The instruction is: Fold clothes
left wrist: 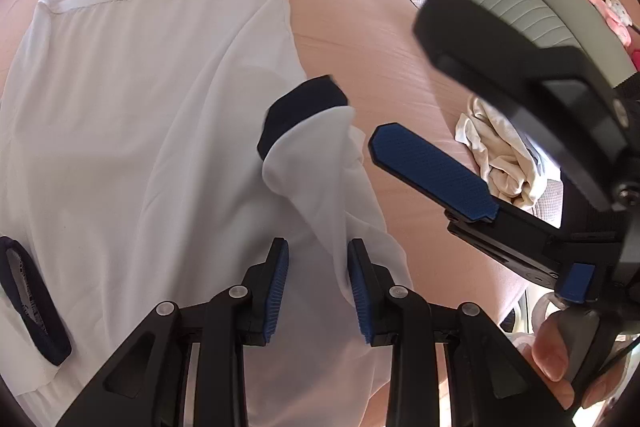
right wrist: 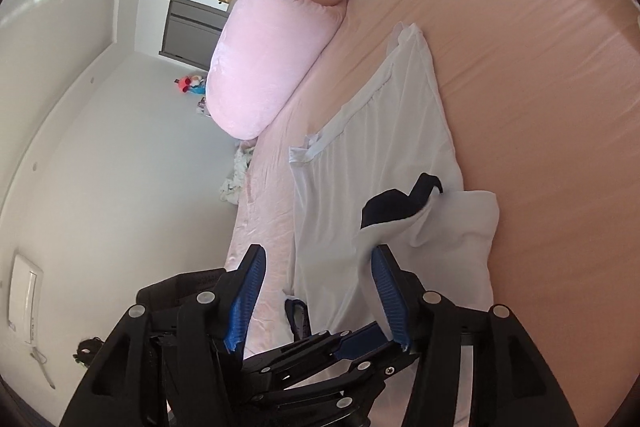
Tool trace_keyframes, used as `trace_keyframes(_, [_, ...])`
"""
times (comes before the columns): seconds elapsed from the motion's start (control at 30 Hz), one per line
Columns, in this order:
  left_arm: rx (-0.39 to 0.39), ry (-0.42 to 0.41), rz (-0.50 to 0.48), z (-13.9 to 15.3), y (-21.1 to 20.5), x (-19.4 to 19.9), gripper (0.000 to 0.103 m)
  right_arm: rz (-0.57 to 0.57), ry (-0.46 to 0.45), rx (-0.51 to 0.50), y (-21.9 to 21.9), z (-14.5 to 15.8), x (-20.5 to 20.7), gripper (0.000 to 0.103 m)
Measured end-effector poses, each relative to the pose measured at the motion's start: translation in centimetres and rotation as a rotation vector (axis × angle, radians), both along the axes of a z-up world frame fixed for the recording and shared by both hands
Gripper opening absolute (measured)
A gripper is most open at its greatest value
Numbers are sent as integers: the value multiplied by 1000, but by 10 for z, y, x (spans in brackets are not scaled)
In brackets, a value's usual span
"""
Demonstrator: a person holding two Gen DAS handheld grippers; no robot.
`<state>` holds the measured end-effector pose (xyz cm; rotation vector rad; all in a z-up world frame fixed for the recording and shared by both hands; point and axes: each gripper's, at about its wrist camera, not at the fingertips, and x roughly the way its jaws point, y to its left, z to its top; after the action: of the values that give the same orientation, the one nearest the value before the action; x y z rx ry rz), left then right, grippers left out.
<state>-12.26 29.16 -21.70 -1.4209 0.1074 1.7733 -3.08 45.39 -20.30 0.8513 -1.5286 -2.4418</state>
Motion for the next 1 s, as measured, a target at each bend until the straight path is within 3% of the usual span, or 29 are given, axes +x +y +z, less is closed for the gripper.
trace_keyframes(0.17, [21,-41,11,-2,-11,-4,28,40,40,-5,-11,5,-2,56])
trace_keyframes(0.37, [11,-50,23,0,-21,-6,28,-35,-49,182,-1,16,15,56])
trace_keyframes(0.53, [20,-72,52,1,-47,-7,28,-41,-110,234,4,11,24,56])
trace_keyframes(0.57, [23,-72,57,3,-52,-8,30,-42,-131,257,4,10,25,56])
trace_keyframes(0.67, [20,-55,72,18,-45,-11,49,-34,-199,339,3,6,30,56])
trace_keyframes(0.83, [44,-106,132,1,-29,-37,49,9,-289,489,-9,0,38,56])
trace_keyframes(1.0, [65,-139,152,-3,-15,-47,49,64,-335,574,-21,-6,45,56])
